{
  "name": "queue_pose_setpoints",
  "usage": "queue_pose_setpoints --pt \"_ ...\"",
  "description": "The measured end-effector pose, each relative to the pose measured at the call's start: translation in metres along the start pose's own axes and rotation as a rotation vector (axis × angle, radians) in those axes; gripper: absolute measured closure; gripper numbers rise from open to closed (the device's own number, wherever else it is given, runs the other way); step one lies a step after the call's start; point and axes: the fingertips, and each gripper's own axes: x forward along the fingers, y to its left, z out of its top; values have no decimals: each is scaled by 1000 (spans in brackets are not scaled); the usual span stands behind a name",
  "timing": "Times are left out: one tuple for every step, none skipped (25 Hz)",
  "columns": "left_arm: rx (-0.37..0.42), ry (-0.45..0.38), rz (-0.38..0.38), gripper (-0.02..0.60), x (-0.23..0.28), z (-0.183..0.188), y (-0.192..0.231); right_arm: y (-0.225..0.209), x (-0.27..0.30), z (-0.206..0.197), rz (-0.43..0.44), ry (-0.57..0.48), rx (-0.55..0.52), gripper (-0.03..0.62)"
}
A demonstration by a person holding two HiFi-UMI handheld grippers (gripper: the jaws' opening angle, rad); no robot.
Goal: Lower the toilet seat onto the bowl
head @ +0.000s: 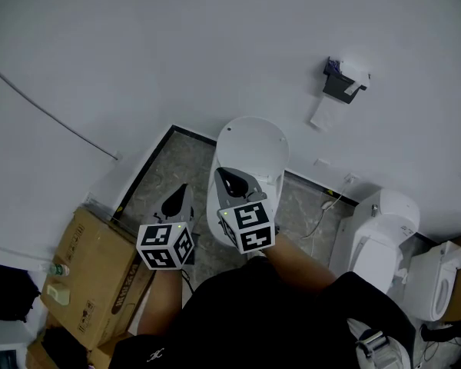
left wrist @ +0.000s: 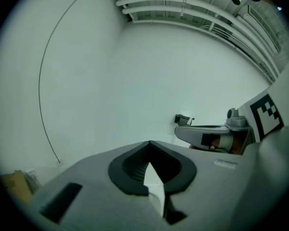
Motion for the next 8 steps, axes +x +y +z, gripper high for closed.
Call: queue_pose_setpoints --pt "0 1 0 572 1 0 -1 0 0 0 0 -1 0 588" --pt "0 1 0 572 1 0 -2 -1 -1 1 0 -2 1 588" --pt "0 0 0 572 1 0 -3 -1 -2 1 -1 -2 2 588" --pt "2 -2 0 572 1 1 -3 -2 -3 0 -2 -3 3 588" --pt "3 -4 0 572 0 1 -4 -2 -4 0 -4 -4 4 588" --pt "6 -7 0 572 -1 1 -4 -2 -4 0 -6 -7 3 588" --pt "8 -11 1 572 -2 2 -4 -1 -4 0 -7 -11 2 588" --pt "10 -14 1 572 -3 2 -4 -1 -4 1 -9 -15 1 588"
